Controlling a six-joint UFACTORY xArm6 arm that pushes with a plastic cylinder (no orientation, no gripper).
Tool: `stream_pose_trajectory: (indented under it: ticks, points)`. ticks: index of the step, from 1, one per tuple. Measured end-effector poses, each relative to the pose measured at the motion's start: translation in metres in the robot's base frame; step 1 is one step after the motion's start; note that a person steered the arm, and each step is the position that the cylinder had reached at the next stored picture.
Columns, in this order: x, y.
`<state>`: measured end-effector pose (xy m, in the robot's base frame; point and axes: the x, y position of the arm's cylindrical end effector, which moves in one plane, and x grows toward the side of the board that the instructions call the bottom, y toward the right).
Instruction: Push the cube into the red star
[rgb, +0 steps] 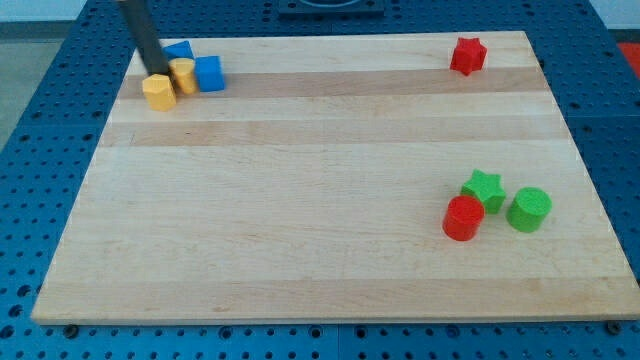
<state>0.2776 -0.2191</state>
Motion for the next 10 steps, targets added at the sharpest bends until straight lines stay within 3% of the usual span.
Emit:
stream_pose_trajectory:
  ticks: [2,5,6,7,8,9,10]
  points:
    - [0.012,0.1]
    - [0.032,0.294]
    - [0.058,0.278]
    - [0.057,0.319]
    - [0.028,0.363]
    - [0.058,0.254]
    - [0.061,0.097]
